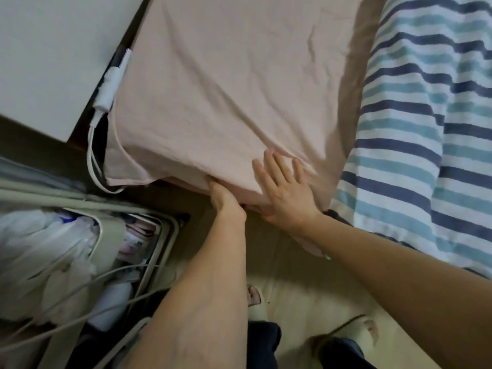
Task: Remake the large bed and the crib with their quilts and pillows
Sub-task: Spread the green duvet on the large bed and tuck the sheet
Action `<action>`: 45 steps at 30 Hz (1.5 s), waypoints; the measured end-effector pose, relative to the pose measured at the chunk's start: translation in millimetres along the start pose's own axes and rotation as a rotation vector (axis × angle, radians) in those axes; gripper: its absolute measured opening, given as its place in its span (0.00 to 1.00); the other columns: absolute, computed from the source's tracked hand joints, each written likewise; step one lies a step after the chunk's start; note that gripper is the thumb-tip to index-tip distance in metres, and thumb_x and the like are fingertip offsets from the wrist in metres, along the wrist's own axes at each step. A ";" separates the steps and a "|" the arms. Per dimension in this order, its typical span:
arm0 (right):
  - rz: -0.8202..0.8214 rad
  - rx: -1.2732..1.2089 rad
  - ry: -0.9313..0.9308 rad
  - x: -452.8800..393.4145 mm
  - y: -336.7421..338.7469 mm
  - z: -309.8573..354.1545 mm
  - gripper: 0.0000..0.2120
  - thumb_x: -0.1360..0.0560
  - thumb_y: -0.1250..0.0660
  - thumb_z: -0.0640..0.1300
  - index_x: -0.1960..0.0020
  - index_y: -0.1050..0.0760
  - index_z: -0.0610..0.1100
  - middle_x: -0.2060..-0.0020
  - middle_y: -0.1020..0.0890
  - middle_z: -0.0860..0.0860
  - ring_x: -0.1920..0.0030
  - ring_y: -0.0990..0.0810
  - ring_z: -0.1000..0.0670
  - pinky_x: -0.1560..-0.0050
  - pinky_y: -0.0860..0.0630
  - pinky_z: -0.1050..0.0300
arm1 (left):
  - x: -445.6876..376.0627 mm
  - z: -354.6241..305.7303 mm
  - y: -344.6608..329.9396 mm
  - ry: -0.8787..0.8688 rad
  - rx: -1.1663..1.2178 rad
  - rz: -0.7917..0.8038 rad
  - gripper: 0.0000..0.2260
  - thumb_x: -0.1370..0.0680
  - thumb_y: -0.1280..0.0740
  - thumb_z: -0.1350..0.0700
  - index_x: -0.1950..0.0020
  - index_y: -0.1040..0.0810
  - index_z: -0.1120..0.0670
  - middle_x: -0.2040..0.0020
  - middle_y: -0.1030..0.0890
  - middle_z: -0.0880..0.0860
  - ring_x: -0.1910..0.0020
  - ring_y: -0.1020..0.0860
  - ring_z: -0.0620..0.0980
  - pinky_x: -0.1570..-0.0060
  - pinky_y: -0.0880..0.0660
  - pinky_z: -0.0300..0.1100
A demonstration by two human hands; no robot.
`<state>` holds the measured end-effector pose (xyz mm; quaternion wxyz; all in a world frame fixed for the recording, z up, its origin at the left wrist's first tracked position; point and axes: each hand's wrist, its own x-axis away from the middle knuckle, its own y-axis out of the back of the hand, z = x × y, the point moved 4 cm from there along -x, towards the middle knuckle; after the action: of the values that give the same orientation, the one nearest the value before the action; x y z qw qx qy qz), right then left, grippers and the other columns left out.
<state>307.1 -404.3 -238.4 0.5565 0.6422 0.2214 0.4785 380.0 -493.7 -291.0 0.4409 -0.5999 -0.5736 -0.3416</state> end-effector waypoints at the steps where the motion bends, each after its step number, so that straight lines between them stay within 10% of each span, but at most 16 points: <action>1: -0.019 -0.006 0.003 3.7 2.4 2.8 0.47 0.25 0.39 0.63 0.23 0.67 0.47 0.24 0.64 0.42 0.24 0.66 0.42 0.26 0.62 0.38 | 8.7 -4.7 7.6 -0.054 0.010 -0.100 0.24 0.22 0.38 0.41 0.33 0.28 0.56 0.38 0.23 0.58 0.44 0.24 0.58 0.41 0.29 0.49; 7: -0.046 0.044 0.079 35.3 2.8 40.5 0.53 0.35 0.27 0.59 0.23 0.55 0.44 0.25 0.43 0.41 0.27 0.43 0.38 0.28 0.45 0.40 | 51.7 -53.2 69.3 -0.446 -0.277 -0.578 0.19 0.18 0.42 0.54 0.32 0.30 0.64 0.34 0.26 0.63 0.35 0.27 0.61 0.40 0.30 0.44; 10: -0.105 0.036 -0.004 37.8 28.9 51.4 0.41 0.34 0.29 0.45 0.25 0.44 0.43 0.40 0.31 0.44 0.46 0.30 0.42 0.48 0.31 0.47 | 59.0 -77.9 70.2 -0.492 -0.278 -0.644 0.18 0.17 0.44 0.55 0.32 0.29 0.64 0.34 0.26 0.63 0.35 0.27 0.60 0.39 0.31 0.44; 19: -0.034 -0.302 0.186 49.3 49.9 92.9 0.18 0.24 0.43 0.36 0.35 0.33 0.43 0.56 0.35 0.49 0.61 0.32 0.45 0.61 0.39 0.54 | 52.1 -98.1 102.0 -0.395 -0.290 -0.682 0.18 0.17 0.46 0.57 0.28 0.34 0.61 0.31 0.29 0.59 0.33 0.29 0.55 0.39 0.34 0.42; 22: 0.080 -0.285 0.190 45.3 30.7 85.3 0.20 0.24 0.42 0.35 0.33 0.36 0.43 0.55 0.33 0.48 0.55 0.25 0.42 0.60 0.38 0.54 | 43.6 -88.8 101.4 -0.326 -0.316 -0.635 0.20 0.16 0.49 0.59 0.23 0.43 0.56 0.25 0.37 0.52 0.27 0.37 0.50 0.38 0.47 0.35; 27: 0.528 -0.173 0.339 20.6 14.5 68.8 0.22 0.24 0.38 0.40 0.31 0.33 0.46 0.39 0.25 0.44 0.39 0.25 0.41 0.44 0.30 0.53 | 42.5 -94.3 95.9 -0.178 -0.600 -0.571 0.19 0.18 0.44 0.59 0.28 0.37 0.65 0.30 0.32 0.61 0.33 0.31 0.59 0.40 0.31 0.45; 35: 0.013 -0.361 0.261 -65.5 81.8 88.7 0.14 0.21 0.44 0.42 0.41 0.24 0.40 0.48 0.23 0.44 0.48 0.23 0.43 0.48 0.25 0.47 | 24.7 -150.1 76.4 -0.236 -0.301 -0.494 0.24 0.17 0.48 0.48 0.25 0.38 0.61 0.29 0.32 0.61 0.34 0.30 0.60 0.38 0.32 0.50; 45: -0.152 -0.269 0.633 -162.6 99.0 118.4 0.19 0.22 0.43 0.39 0.31 0.31 0.43 0.32 0.30 0.45 0.31 0.35 0.43 0.36 0.32 0.49 | -12.0 -151.7 55.1 -0.201 0.221 -0.374 0.24 0.20 0.40 0.44 0.30 0.32 0.58 0.39 0.25 0.57 0.39 0.27 0.58 0.41 0.30 0.48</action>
<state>312.2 -624.7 -197.3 0.5739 0.3645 0.3649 0.6361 447.8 -635.5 -252.2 0.3735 -0.4626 -0.7496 -0.2910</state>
